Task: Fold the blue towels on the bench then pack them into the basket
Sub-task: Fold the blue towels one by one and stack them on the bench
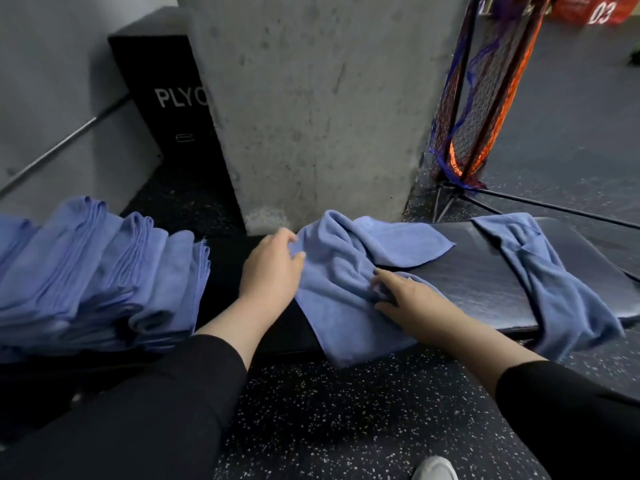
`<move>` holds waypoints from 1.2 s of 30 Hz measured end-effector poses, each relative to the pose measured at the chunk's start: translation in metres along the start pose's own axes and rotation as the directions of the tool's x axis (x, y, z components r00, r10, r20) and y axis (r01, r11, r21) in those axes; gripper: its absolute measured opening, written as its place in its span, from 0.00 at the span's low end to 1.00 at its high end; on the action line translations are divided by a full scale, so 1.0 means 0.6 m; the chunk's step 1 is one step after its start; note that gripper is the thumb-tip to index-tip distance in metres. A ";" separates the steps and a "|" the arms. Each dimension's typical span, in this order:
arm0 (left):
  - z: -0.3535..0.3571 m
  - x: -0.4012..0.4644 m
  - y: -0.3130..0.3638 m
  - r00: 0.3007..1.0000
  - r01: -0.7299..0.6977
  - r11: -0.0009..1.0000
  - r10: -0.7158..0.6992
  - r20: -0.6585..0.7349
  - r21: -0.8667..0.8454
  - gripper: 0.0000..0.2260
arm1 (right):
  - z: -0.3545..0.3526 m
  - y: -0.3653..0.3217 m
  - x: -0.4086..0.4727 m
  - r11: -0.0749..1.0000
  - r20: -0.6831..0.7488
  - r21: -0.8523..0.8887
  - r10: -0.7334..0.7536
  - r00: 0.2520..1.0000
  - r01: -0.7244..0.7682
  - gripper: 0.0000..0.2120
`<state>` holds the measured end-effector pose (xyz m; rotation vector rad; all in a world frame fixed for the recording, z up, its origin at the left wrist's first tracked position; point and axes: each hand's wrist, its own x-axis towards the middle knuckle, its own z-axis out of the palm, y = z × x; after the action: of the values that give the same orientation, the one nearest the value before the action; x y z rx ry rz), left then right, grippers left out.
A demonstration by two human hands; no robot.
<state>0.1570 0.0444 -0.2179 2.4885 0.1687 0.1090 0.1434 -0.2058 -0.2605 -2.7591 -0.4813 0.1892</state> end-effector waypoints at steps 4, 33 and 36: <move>0.029 -0.047 -0.009 0.822 -0.450 0.891 0.386 0.419 0.061 0.12 | 0.001 0.029 -0.009 0.986 -0.053 0.050 -0.157 0.986 0.159 0.07; 0.033 -0.101 0.040 0.972 0.031 0.928 0.059 0.230 -0.370 0.06 | -0.064 -0.080 -0.026 0.935 -0.146 0.354 0.082 0.986 -0.025 0.07; 0.000 -0.091 0.039 0.989 0.108 0.846 -0.040 0.139 -0.522 0.10 | -0.083 -0.081 -0.040 0.956 -0.050 0.292 0.051 0.997 -0.034 0.10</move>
<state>0.1055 0.0181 -0.2057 1.9241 0.1571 -0.0308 0.1153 -0.1860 -0.1951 -2.4802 -0.3474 0.1751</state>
